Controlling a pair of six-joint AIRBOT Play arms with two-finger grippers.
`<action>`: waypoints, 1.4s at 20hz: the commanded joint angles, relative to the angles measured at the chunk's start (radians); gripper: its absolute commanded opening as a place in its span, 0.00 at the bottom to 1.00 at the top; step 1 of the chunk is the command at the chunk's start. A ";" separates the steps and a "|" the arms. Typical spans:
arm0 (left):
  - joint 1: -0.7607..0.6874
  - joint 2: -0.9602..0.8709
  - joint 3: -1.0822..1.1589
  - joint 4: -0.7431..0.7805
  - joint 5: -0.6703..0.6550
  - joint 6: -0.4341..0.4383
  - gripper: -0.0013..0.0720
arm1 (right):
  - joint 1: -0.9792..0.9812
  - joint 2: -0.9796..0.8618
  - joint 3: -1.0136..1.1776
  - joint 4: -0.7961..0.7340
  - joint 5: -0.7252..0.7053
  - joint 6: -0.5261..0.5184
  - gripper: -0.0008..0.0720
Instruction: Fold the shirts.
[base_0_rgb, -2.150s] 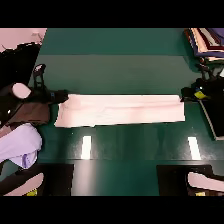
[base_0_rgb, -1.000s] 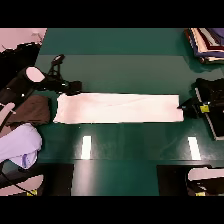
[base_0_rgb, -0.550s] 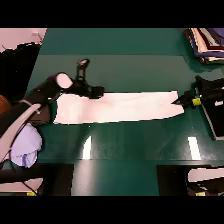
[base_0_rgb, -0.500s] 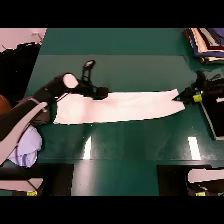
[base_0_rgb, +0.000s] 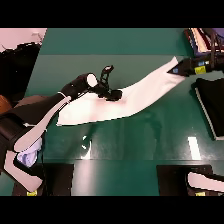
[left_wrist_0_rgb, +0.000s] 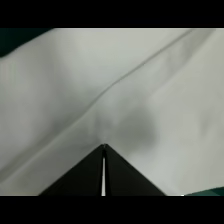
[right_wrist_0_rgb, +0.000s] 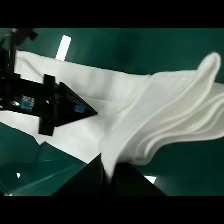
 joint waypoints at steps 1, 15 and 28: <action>-0.004 -0.018 0.017 -0.004 -0.005 0.001 0.06 | 0.114 0.015 0.092 0.001 -0.043 0.037 0.03; 0.243 0.264 0.047 0.234 -0.169 0.001 0.06 | 0.516 -0.120 0.218 0.122 -0.241 -0.003 0.04; 0.624 0.672 0.045 0.475 -0.291 0.009 0.06 | 0.784 -0.439 0.337 0.081 -0.195 0.010 0.75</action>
